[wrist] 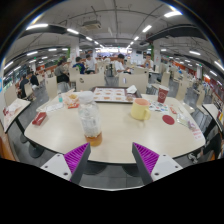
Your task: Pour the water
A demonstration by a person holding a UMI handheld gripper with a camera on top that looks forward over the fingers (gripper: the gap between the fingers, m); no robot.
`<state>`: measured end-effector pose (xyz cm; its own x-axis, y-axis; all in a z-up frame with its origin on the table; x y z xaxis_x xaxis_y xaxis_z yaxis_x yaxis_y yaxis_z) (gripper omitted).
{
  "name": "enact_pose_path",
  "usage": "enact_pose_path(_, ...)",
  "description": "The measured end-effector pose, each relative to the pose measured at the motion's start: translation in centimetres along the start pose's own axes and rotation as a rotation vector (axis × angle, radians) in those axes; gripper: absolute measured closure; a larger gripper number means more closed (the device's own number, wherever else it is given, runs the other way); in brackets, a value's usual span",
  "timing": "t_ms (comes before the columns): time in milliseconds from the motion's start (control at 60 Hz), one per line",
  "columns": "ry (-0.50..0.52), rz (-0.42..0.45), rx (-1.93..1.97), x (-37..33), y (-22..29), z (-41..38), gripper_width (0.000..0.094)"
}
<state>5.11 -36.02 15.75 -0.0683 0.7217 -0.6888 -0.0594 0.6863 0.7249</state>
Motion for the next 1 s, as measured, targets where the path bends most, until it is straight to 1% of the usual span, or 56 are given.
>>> enact_pose_path(67, 0.022, 0.039, -0.005, 1.8, 0.8, -2.5, 0.0082)
enact_pose_path(200, 0.027, 0.098, 0.013, 6.3, 2.6, -5.7, 0.0091)
enact_pose_path(300, 0.009, 0.126, 0.036, 9.8, 3.6, -7.0, 0.0087)
enact_pose_path(367, -0.011, 0.141, 0.05, 11.7, 4.2, -7.4, 0.0124)
enact_pose_path(400, -0.017, 0.152, 0.058, 12.3, 4.4, -7.5, 0.0157)
enact_pose_path(433, -0.022, 0.165, 0.063, 13.0, 4.6, -7.5, 0.0214)
enact_pose_path(467, -0.026, 0.173, 0.069, 13.5, 4.7, -7.6, 0.0331)
enact_pose_path(483, -0.043, 0.18, 0.07, 14.2, 5.2, -7.5, 0.0376)
enact_pose_path(517, -0.049, 0.197, 0.069, 13.9, 5.1, -7.5, 0.0385)
enact_pose_path(567, -0.049, 0.201, 0.06, 13.9, 5.1, -7.6, 0.0431)
enact_pose_path(600, -0.05, 0.197, 0.062, 14.1, 5.2, -7.5, 0.046)
enact_pose_path(617, -0.054, 0.192, 0.064, 14.0, 5.1, -7.5, 0.0459)
enact_pose_path(633, -0.059, 0.188, 0.064, 14.0, 5.1, -7.6, 0.0491)
enact_pose_path(667, -0.066, 0.181, 0.06, 14.0, 5.2, -7.6, 0.0495)
enact_pose_path(683, -0.067, 0.176, 0.053, 14.0, 5.3, -7.6, 0.0527)
enact_pose_path(733, -0.069, 0.165, 0.044, 13.9, 5.7, -7.8, 0.0528)
enact_pose_path(783, -0.058, 0.157, 0.038, 13.7, 6.3, -8.1, 0.0527)
enact_pose_path(883, -0.003, 0.187, 0.06, 12.8, 8.9, -8.5, 0.0529)
enact_pose_path(933, 0.038, 0.209, 0.101, 12.3, 11.0, -8.6, 0.0528)
enact_pose_path(1000, 0.125, 0.242, 0.201, 11.5, 14.2, -8.5, 0.0528)
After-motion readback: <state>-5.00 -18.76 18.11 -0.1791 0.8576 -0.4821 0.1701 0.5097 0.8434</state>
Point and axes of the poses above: the point between the fingertips, and its own axes, seen from behind it with the camera up: z to the right, y up, x forward, the way the camera looks, the point moved 10 cm from there along -x, backward, against the way the camera looks, and after that the axes turned 8 degrees about -z, right-handed, at the moved point
